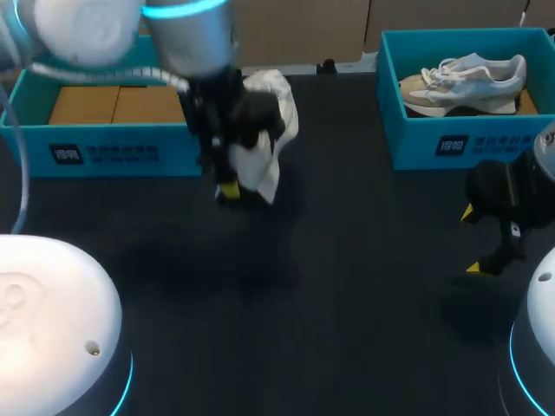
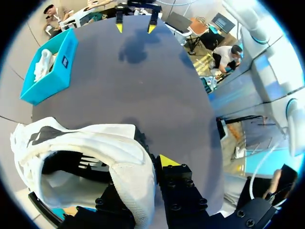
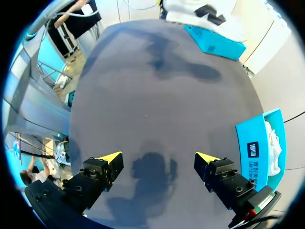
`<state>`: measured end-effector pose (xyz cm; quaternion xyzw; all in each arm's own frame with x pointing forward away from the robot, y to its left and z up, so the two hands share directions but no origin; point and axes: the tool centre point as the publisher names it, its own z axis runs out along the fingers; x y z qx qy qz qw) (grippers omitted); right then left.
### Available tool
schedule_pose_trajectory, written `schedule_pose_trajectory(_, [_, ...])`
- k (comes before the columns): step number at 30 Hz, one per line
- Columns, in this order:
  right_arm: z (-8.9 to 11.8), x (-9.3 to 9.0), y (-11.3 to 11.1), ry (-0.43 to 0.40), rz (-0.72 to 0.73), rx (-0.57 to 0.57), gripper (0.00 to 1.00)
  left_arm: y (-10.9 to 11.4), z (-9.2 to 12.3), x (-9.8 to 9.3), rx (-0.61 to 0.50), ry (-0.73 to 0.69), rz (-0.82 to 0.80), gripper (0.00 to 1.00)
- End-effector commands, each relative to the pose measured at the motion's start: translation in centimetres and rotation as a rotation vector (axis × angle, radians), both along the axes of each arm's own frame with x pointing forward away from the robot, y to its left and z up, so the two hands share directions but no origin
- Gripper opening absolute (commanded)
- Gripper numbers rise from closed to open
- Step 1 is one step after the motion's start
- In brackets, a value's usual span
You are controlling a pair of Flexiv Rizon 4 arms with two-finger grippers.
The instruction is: Take the shoe out of the shoebox, open the shoe tongue, remove and reinsert the insole, then place the shoe into the shoebox
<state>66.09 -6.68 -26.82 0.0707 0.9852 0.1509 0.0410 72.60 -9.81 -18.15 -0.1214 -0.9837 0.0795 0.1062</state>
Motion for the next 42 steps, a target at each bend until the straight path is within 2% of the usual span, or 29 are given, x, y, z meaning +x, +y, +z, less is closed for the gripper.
schedule_pose_trajectory(1, [0.0, -0.2, 0.0, -0.002, -0.001, -0.001, 1.0, 1.7, 7.0, 3.5, 0.059, 0.068, -0.033, 0.0])
schedule_pose_trajectory(5, [0.0, -0.2, 0.0, -0.002, -0.001, -0.001, 1.0, 4.5, 9.6, 5.2, 0.129, 0.038, -0.011, 0.0])
schedule_pose_trajectory(22, [0.0, -0.2, 0.0, -0.002, -0.001, -0.001, 1.0, 4.5, 9.6, 5.2, 0.129, 0.038, -0.011, 0.0])
schedule_pose_trajectory(25, [0.0, -0.2, 0.0, -0.002, -0.001, -0.001, 1.0, 8.0, 10.2, 7.5, 0.102, 0.06, -0.007, 0.0])
schedule_pose_trajectory(32, [0.0, -0.2, 0.0, -0.002, -0.001, -0.001, 1.0, 15.5, 11.0, 13.1, 0.114, 0.039, 0.09, 0.0])
schedule_pose_trajectory(37, [0.0, -0.2, 0.0, -0.002, -0.001, -0.001, 1.0, 19.2, 10.7, 16.0, 0.126, 0.017, 0.124, 0.0])
schedule_pose_trajectory(42, [0.0, -0.2, 0.0, -0.002, -0.001, -0.001, 1.0, 21.9, 10.8, 18.2, 0.148, -0.011, 0.144, 0.0])
